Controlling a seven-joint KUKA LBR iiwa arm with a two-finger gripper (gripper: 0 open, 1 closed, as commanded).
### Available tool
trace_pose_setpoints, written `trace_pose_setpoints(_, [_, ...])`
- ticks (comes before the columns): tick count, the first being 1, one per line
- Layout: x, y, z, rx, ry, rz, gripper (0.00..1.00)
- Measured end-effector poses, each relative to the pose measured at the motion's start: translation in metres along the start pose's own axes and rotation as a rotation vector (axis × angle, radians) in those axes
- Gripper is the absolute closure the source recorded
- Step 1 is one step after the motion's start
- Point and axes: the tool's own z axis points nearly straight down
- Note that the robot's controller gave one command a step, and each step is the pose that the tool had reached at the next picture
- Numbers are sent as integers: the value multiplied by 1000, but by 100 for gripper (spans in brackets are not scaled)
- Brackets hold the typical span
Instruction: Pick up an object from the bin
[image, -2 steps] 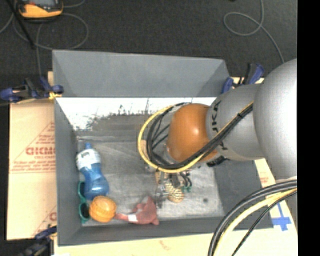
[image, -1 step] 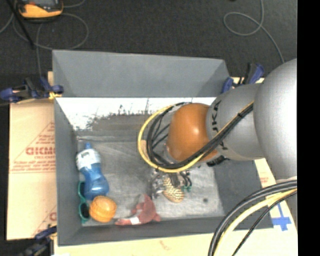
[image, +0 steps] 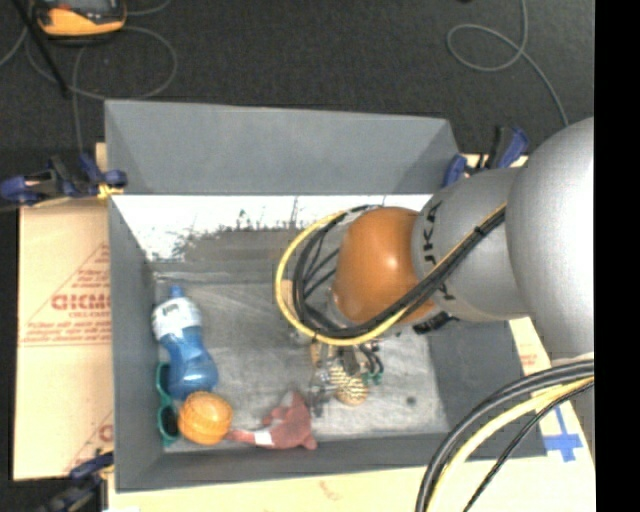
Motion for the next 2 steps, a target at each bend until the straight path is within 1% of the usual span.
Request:
trace_pose_setpoints(1, [-1,0,-1,-1,-2,0,100])
trace_pose_setpoints(2, [0,0,0,-1,0,1,0])
